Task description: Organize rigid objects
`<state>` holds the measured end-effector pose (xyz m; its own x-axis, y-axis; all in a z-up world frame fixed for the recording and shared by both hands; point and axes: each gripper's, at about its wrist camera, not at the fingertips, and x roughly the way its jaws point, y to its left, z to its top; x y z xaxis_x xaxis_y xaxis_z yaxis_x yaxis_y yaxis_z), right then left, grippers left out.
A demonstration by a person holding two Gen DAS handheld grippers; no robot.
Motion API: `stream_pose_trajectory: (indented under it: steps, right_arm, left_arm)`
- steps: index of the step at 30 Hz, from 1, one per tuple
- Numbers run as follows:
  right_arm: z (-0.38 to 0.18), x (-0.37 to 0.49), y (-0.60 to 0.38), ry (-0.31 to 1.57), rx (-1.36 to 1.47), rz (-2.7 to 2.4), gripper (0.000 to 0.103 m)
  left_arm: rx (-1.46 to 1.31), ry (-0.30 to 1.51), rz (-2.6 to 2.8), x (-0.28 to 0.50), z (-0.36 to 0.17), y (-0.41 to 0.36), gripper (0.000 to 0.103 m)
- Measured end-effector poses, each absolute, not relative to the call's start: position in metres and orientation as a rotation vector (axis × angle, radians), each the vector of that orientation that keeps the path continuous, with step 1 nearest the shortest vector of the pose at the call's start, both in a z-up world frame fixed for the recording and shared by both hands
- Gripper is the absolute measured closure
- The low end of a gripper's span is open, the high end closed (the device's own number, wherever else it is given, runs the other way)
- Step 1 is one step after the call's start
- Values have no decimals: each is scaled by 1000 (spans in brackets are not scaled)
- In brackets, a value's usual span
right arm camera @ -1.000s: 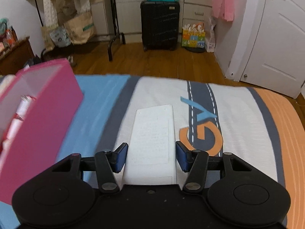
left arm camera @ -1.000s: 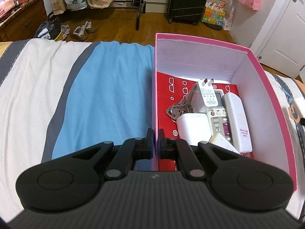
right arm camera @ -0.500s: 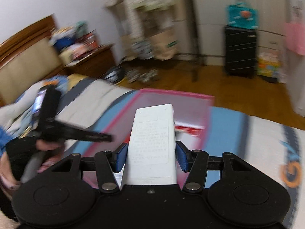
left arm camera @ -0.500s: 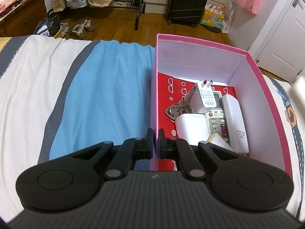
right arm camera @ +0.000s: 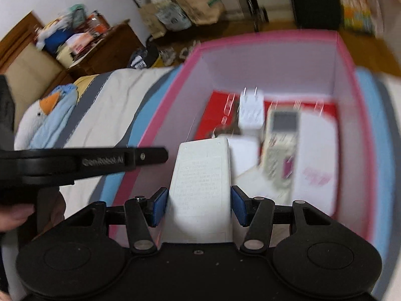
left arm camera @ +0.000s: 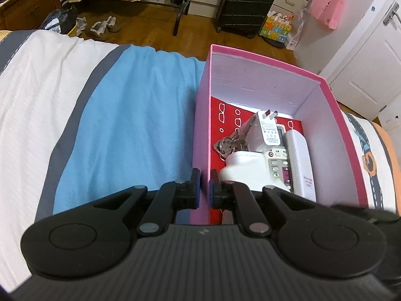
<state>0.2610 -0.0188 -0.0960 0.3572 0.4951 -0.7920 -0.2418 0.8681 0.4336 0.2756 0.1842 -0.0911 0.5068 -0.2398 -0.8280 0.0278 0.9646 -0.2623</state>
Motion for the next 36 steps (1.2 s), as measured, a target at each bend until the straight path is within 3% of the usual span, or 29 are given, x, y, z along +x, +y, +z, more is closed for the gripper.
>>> stream_pose_trajectory:
  steps: [3, 8, 10, 26, 36]
  right_arm:
    - [-99, 257, -13, 1115, 300, 510, 44]
    - [-93, 250, -20, 1112, 291, 547, 77]
    - [-89, 247, -25, 1109, 273, 567, 81]
    - [-11, 175, -82, 965, 159, 602, 77]
    - [5, 140, -118, 873, 87, 511, 77]
  left_arm:
    - [-224, 1029, -164, 275, -92, 184, 97]
    - [-214, 1027, -162, 276, -91, 183, 97]
    - [-213, 1028, -161, 276, -92, 183, 97]
    - [-182, 1028, -148, 273, -89, 176, 97]
    - [-148, 1033, -128, 269, -84, 170, 97]
